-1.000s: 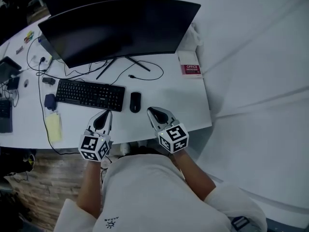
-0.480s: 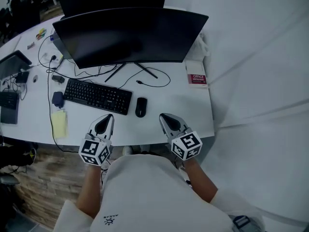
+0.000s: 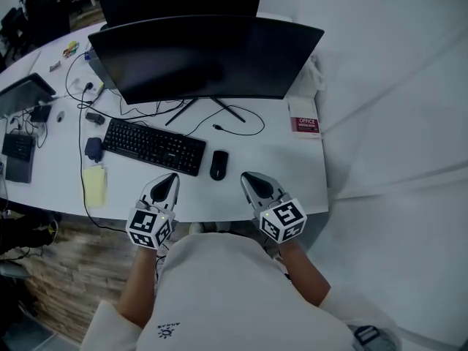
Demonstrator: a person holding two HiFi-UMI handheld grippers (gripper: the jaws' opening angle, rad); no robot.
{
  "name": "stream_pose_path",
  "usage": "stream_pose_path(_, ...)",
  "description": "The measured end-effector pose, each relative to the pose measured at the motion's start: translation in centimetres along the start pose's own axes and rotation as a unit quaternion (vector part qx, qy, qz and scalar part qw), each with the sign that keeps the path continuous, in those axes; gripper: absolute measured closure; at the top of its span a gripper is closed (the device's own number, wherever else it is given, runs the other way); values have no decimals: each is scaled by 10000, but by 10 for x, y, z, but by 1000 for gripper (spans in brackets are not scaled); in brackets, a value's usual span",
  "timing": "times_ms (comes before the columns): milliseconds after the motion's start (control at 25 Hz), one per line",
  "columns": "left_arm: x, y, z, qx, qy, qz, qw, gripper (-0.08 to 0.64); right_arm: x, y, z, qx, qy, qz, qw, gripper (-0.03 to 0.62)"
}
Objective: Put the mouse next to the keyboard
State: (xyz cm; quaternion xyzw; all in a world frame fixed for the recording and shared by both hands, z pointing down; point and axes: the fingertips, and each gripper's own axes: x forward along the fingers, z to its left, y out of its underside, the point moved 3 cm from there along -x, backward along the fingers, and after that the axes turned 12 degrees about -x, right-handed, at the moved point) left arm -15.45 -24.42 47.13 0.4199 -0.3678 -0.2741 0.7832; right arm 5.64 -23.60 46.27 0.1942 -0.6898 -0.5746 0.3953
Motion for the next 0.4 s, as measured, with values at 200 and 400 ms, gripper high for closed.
stream_pose_path(200,4,1,-2,23,-29,36,10000,555,0,5,-4,53,-38,16,10000,574)
stream_pose_path(400,8,1,-3,34,-27,81,10000,555,1,7,-8,-4,-29,49,10000,574)
